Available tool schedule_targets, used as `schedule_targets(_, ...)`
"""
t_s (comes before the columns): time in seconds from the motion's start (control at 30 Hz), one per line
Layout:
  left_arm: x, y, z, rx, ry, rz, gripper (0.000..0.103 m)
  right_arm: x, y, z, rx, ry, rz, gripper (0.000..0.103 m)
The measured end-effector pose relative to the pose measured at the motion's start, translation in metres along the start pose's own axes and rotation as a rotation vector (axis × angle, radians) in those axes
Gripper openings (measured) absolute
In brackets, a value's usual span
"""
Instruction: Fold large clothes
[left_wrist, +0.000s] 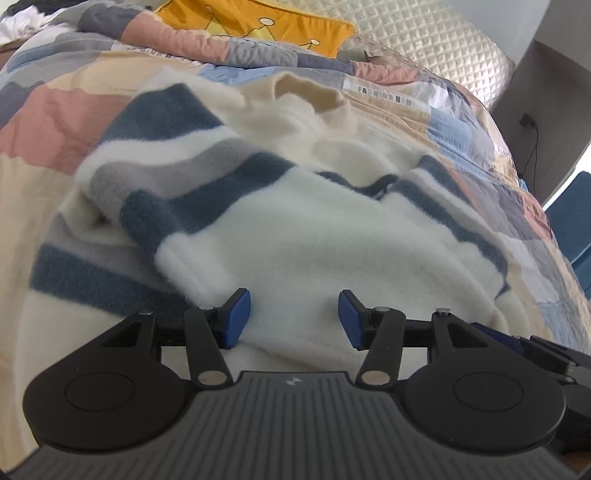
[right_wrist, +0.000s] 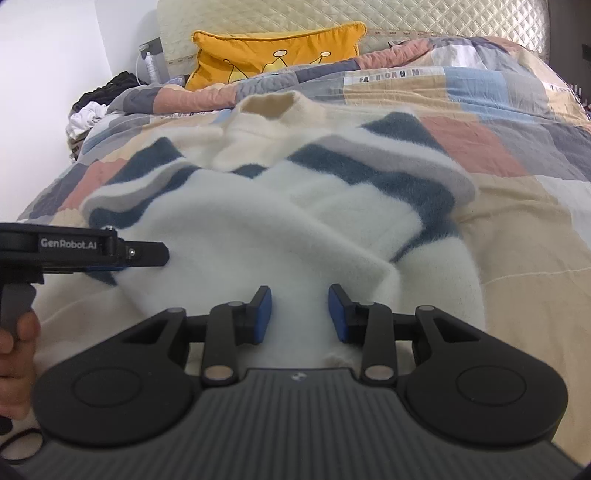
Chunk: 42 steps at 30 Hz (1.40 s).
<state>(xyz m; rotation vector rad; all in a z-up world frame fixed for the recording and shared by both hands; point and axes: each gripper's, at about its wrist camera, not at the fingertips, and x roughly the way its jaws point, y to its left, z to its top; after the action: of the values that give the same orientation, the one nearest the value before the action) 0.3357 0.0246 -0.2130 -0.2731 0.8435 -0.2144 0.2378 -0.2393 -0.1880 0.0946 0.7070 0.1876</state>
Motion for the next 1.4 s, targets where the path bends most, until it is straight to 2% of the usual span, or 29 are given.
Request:
schedule_targets(0.2,-0.033,0.011,-0.003,-0.049,0.028,0.046,0.059,-0.023,0.004,-0.002,0.014,-0.020,-0.028,0.037)
schedule_targets(0.37,-0.070,0.031,-0.004,-0.144,0.034,0.105,0.059,-0.052,-0.015,-0.004,0.203,-0.002,-0.008,0.038)
schedule_targets(0.47,-0.090,0.044,-0.006,-0.195,0.040,0.146,0.059,-0.074,-0.019,-0.007,0.281,0.018,-0.071,0.038)
schedule_targets(0.53,-0.100,0.052,-0.010,-0.224,0.048,0.178,0.059,-0.094,-0.012,-0.007,0.265,-0.019,-0.116,0.041)
schedule_targets(0.57,-0.102,0.056,-0.014,-0.240,0.058,0.185,0.059,-0.102,-0.008,-0.007,0.243,-0.028,-0.111,0.040)
schedule_targets(0.63,-0.106,0.064,-0.022,-0.266,0.083,0.206,0.059,-0.113,-0.004,-0.010,0.219,-0.024,-0.091,0.049)
schedule_targets(0.67,-0.109,0.066,-0.026,-0.281,0.092,0.209,0.059,-0.116,-0.003,-0.013,0.213,-0.015,-0.083,0.049)
schedule_targets(0.8,-0.124,0.072,-0.037,-0.318,0.111,0.214,0.059,-0.118,-0.014,-0.019,0.226,0.078,-0.038,0.049)
schedule_targets(0.87,-0.132,0.075,-0.042,-0.352,0.123,0.201,0.060,-0.117,-0.021,-0.018,0.258,0.117,-0.030,0.066)
schedule_targets(0.9,-0.136,0.077,-0.045,-0.369,0.124,0.197,0.060,-0.117,-0.025,-0.018,0.281,0.125,-0.031,0.080)
schedule_targets(0.93,-0.139,0.077,-0.047,-0.381,0.124,0.201,0.060,-0.117,-0.028,-0.018,0.292,0.123,-0.050,0.086)
schedule_targets(1.03,-0.146,0.084,-0.054,-0.417,0.139,0.204,0.060,-0.109,-0.036,-0.023,0.317,0.165,-0.073,0.086)
schedule_targets(1.13,-0.149,0.092,-0.060,-0.444,0.142,0.232,0.068,-0.095,-0.055,-0.034,0.461,0.220,-0.059,0.086)
schedule_targets(1.23,-0.144,0.105,-0.067,-0.511,0.175,0.204,0.068,-0.084,-0.071,-0.045,0.605,0.290,-0.081,0.086)
schedule_targets(1.33,-0.136,0.111,-0.071,-0.548,0.206,0.163,0.068,-0.070,-0.081,-0.052,0.705,0.358,-0.017,0.088)
schedule_targets(1.4,-0.132,0.109,-0.073,-0.542,0.228,0.133,0.068,-0.060,-0.078,-0.055,0.715,0.402,0.050,0.088)
